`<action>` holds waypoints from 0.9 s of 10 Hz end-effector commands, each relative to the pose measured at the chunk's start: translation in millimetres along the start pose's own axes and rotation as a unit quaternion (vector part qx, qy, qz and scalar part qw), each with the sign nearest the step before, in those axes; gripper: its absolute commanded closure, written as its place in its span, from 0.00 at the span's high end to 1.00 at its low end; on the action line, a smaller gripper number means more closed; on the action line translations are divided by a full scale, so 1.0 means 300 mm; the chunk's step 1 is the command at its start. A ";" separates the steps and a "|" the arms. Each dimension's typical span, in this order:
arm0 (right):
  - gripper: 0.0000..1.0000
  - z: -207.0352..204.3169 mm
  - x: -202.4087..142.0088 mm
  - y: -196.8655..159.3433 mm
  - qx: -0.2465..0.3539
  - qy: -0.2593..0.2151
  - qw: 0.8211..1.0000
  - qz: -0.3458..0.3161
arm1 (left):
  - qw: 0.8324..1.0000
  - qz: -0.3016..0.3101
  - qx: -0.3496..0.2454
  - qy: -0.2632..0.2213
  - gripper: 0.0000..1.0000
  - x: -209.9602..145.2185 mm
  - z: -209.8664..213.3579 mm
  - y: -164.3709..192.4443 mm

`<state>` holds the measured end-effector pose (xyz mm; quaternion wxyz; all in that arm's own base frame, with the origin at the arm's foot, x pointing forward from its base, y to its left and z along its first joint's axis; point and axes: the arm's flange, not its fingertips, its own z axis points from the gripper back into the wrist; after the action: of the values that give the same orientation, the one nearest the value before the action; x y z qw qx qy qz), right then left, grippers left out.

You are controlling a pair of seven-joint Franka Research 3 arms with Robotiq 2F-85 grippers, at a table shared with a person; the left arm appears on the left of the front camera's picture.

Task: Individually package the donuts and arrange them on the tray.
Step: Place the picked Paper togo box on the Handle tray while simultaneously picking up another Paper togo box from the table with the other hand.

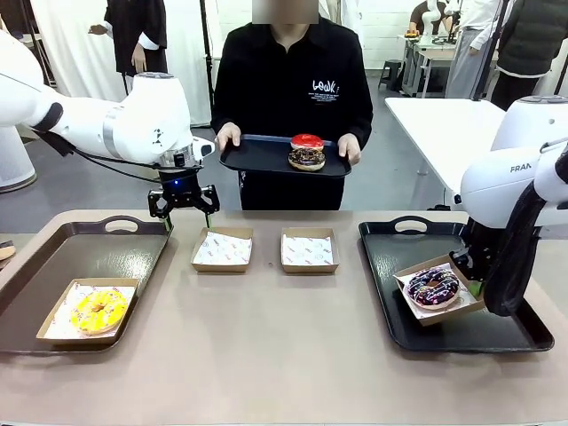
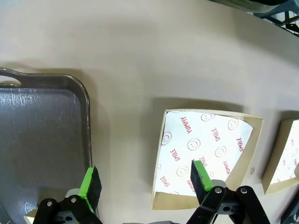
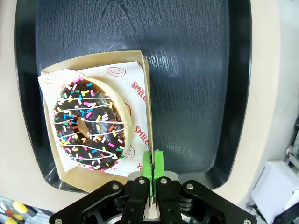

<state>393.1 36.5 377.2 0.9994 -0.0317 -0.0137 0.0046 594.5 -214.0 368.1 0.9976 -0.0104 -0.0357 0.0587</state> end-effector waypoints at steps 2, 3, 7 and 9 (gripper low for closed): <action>0.01 -0.123 -0.235 -0.007 -0.008 -0.005 1.000 -0.001 | 1.000 0.019 0.005 0.006 1.00 0.013 -0.006 -0.028; 0.01 -0.125 -0.236 -0.005 -0.009 -0.004 1.000 -0.003 | 1.000 0.018 0.008 0.006 1.00 0.014 -0.012 -0.028; 0.01 -0.135 -0.236 -0.006 -0.009 -0.002 1.000 -0.006 | 0.999 -0.036 0.002 0.009 1.00 -0.022 -0.049 -0.038; 0.01 -0.138 -0.234 -0.006 -0.009 -0.001 1.000 -0.006 | 0.998 -0.068 0.002 0.008 1.00 -0.036 -0.066 -0.042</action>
<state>393.6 37.7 371.4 0.9995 -0.0322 -0.0066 0.0047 589.0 -231.1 351.4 0.9996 -0.0062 -0.0235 0.0134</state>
